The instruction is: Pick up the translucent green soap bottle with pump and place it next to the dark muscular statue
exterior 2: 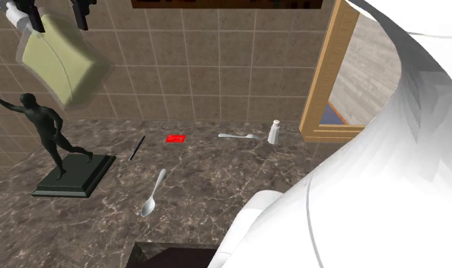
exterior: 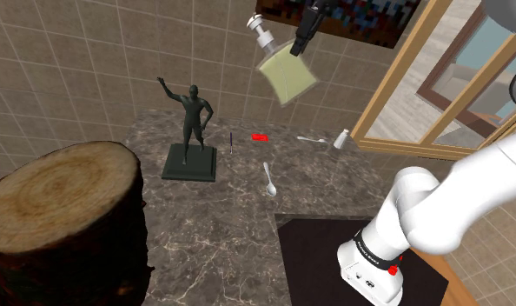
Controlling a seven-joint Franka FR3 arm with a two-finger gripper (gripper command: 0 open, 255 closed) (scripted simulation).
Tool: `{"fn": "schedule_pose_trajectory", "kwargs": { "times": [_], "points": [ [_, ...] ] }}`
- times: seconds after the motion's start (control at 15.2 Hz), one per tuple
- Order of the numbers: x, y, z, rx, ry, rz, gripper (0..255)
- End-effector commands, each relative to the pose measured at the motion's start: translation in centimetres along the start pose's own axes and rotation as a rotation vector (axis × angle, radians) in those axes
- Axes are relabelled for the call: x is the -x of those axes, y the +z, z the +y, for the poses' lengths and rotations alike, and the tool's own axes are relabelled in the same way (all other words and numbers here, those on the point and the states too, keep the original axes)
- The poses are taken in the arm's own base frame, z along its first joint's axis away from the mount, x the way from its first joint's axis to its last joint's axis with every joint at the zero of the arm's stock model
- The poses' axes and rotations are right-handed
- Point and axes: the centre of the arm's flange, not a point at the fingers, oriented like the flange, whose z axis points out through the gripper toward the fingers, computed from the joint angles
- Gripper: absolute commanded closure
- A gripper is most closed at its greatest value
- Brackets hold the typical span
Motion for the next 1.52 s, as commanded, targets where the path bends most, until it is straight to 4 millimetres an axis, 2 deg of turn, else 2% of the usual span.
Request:
{"fn": "schedule_pose_trajectory", "kwargs": {
  "times": [0.0, 1.45],
  "points": [
    [0.2, 1.1, 0.0, 0.0, 0.0, 0.001, 255],
    [2.1, 12.5, 1.0, 0.0, 0.0, 0.001, 255]
  ]
}}
